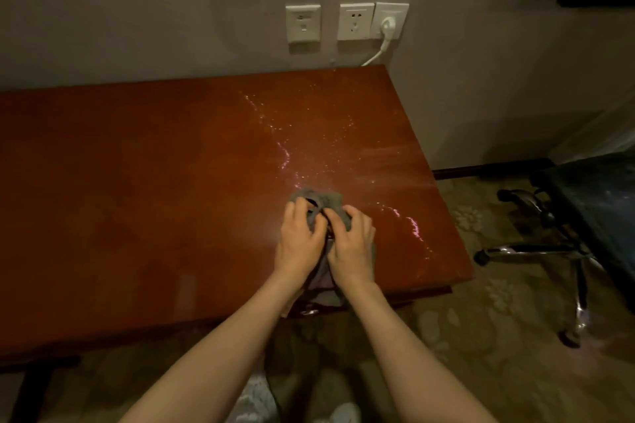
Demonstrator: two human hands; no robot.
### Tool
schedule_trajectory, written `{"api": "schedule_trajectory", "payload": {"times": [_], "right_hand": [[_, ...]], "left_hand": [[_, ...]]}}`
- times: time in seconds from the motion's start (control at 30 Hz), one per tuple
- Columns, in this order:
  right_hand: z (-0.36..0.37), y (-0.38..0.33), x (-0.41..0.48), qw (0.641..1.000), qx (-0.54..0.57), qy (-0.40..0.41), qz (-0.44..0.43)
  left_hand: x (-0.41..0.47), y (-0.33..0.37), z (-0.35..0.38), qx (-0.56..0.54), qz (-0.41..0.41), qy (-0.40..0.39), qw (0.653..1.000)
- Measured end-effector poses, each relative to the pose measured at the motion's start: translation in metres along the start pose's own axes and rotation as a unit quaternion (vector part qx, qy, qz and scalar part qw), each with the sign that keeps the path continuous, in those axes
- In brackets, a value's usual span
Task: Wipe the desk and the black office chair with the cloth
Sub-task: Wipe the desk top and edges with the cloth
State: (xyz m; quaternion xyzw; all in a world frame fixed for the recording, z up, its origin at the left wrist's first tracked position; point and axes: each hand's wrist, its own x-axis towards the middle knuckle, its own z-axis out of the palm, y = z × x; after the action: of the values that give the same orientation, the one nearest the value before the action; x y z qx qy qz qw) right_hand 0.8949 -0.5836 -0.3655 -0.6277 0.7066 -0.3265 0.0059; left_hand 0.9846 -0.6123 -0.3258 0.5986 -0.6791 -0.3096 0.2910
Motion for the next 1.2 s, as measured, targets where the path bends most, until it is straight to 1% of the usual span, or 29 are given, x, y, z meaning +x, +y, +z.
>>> {"api": "schedule_trajectory", "payload": {"times": [0.1, 0.2, 0.4, 0.47, 0.67, 0.77, 0.93, 1.1, 1.2], "right_hand": [[0.024, -0.037, 0.001, 0.999, 0.028, -0.018, -0.026], [0.048, -0.07, 0.002, 0.996, 0.061, -0.038, -0.045], [0.091, -0.115, 0.006, 0.987, 0.056, -0.131, -0.075], [0.1, -0.121, 0.008, 0.986, 0.046, -0.142, -0.07], [0.118, -0.109, 0.02, 0.992, 0.015, -0.11, -0.058], [0.12, -0.099, 0.028, 0.996, 0.012, -0.082, -0.033], [0.109, -0.068, 0.038, 0.999, -0.007, -0.051, -0.015], [0.09, -0.022, 0.051, 0.998, -0.022, -0.055, -0.006], [0.071, 0.017, 0.058, 0.998, -0.04, -0.041, 0.003]], "left_hand": [[0.001, -0.028, -0.031, 0.038, -0.032, 0.043, 0.998], [0.002, -0.054, -0.059, 0.066, -0.068, 0.066, 0.993], [0.009, -0.099, -0.09, 0.105, -0.131, 0.1, 0.981], [0.014, -0.11, -0.092, 0.11, -0.14, 0.097, 0.979], [0.038, -0.127, -0.08, 0.131, -0.115, 0.055, 0.983], [0.053, -0.124, -0.071, 0.13, -0.083, 0.03, 0.988], [0.066, -0.101, -0.046, 0.147, -0.069, -0.016, 0.987], [0.077, -0.068, -0.01, 0.119, -0.067, -0.023, 0.99], [0.083, -0.037, 0.022, 0.105, -0.052, -0.039, 0.992]]}}
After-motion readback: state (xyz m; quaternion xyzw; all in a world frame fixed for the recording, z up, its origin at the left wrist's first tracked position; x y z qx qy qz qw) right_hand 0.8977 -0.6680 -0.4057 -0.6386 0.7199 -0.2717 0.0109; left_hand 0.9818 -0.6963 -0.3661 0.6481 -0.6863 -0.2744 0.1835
